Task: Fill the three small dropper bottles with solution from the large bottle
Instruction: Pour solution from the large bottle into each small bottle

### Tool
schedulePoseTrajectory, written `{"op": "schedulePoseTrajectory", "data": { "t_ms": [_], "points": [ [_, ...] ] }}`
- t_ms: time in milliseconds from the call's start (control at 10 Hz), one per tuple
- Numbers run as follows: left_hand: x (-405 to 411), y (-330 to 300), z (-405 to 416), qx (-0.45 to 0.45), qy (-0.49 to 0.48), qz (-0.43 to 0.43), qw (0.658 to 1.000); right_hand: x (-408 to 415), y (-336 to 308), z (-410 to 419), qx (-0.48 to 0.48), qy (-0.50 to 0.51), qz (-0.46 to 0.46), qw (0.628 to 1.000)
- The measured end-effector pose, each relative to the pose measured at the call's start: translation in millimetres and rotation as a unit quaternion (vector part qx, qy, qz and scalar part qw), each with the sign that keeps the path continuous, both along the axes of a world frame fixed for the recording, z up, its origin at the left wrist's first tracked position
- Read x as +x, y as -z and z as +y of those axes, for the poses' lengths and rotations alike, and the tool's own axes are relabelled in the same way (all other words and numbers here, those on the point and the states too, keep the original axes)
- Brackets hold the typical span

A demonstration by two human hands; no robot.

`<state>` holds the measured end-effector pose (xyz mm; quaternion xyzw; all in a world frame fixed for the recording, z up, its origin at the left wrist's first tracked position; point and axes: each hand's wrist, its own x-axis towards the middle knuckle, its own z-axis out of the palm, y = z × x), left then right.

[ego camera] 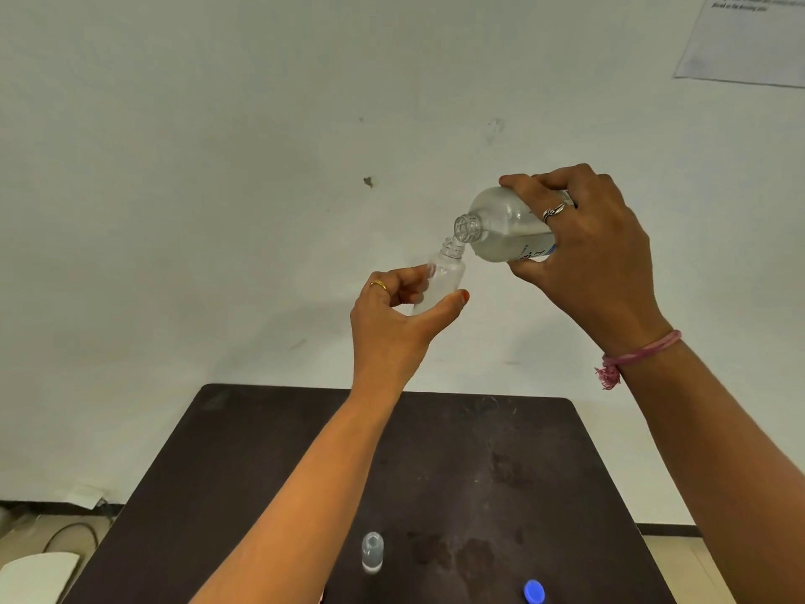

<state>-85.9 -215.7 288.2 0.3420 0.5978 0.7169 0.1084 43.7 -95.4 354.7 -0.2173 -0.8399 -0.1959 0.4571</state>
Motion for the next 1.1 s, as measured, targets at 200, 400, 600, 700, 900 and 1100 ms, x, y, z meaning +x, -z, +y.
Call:
{"op": "schedulePoseTrajectory", "data": {
  "t_ms": [200,400,600,700,900,1100],
  "points": [
    [1.0,-1.7,-0.8,0.001,0.006,-0.008,1.0,-0.7,-1.2,-0.6,0.003,-0.001,-0.001,1.0],
    [2.0,-3.2,-2.5,0.008,0.006,-0.008,1.0,-0.7,-2.5,-1.8,0.001,0.0,0.0,1.0],
    [2.2,-3.8,-2.7,0.009,0.004,-0.01,1.0,-1.5,-3.6,-3.2,0.0,-0.001,-0.003,1.0],
    [1.7,-3.3,-3.4,0.01,0.004,-0.011,1.0,-2.3,-3.3,-3.1,0.002,-0.001,-0.005,1.0],
    [1.1,-2.2,-3.6,0.01,0.004,-0.014,1.0,-3.1,-2.4,-3.7,0.001,-0.001,-0.004,1.0],
    [0.0,-1.6,-4.0,0.012,0.006,-0.02,1.0,-4.3,-2.5,-4.2,0.0,-0.007,0.0,1.0]
  ]
}}
